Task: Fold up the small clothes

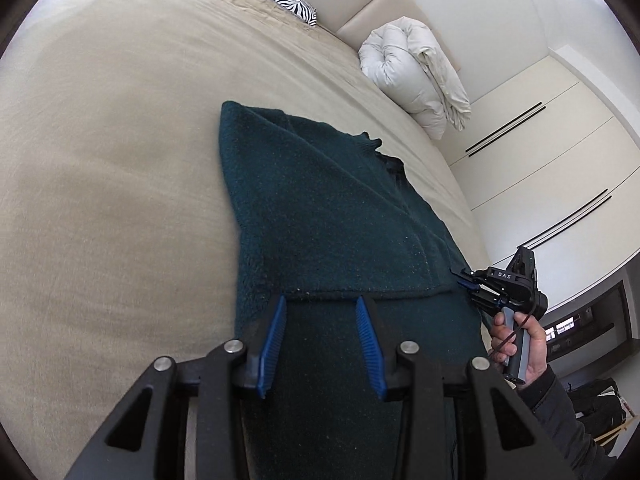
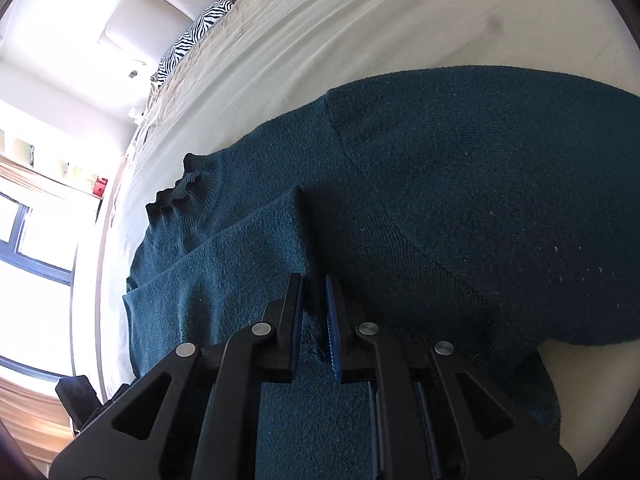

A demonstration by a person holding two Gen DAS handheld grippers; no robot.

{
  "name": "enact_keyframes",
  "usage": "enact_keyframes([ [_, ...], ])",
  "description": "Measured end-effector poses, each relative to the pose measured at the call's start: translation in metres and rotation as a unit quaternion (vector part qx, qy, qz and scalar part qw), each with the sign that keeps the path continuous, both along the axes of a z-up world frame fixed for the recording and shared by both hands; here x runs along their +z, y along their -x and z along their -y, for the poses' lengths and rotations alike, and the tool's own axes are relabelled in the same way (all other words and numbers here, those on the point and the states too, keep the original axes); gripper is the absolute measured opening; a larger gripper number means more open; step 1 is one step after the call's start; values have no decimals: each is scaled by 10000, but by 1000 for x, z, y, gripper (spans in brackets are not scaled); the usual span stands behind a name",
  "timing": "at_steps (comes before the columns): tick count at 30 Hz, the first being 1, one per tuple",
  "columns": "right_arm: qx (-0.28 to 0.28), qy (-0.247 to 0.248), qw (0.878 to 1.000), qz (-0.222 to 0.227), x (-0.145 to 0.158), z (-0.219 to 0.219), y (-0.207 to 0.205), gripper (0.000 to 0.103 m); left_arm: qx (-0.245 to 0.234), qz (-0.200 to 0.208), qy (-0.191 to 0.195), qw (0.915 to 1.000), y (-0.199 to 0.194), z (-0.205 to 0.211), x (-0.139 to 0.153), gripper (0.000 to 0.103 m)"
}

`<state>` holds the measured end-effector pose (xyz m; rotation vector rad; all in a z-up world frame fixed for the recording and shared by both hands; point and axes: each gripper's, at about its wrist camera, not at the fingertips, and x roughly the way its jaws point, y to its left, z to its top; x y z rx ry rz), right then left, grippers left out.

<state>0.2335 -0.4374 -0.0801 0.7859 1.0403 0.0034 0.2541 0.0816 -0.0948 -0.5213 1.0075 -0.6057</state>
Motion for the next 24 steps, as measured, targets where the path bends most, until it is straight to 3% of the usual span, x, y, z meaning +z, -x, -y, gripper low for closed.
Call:
enact_keyframes([
  [2,-140,-113,9994,291,14,9,15,14,3,179,-138,9997,12,6,13,55],
  [4,-294,-22,9980,566,31,20,36,26,-10,448,-284,9986,28,12,28,63],
  [5,-386,-46,9969,688,38,26,49,35,-19,627,-386,9973,37,16,37,67],
  [6,-486,-102,9956,791,43,34,63,50,-27,848,-534,9950,47,22,48,69],
  [8,-789,-159,9917,1006,51,53,95,59,27,1343,-905,9868,69,34,68,81],
  [10,-1060,-168,9881,1102,55,78,125,59,125,1926,-1210,9737,93,48,91,90],
  [11,-1218,-229,9861,1109,54,92,141,59,164,2241,-1266,9662,106,55,103,100],
  [14,-1799,-484,9769,1043,40,144,187,59,355,3209,-1369,9365,144,74,135,103],
  [16,-2249,-685,9674,945,27,179,217,59,360,3546,-1400,9238,158,87,152,103],
  [20,-3098,-1175,9393,892,1,234,267,58,257,3681,-1438,9182,159,118,173,103],
  [22,-3301,-1528,9255,1054,-9,251,284,58,260,3785,-1474,9134,159,129,178,103],
  [24,-3402,-1644,9190,1124,-14,259,290,58,201,3755,-1483,9147,155,140,181,103],
])
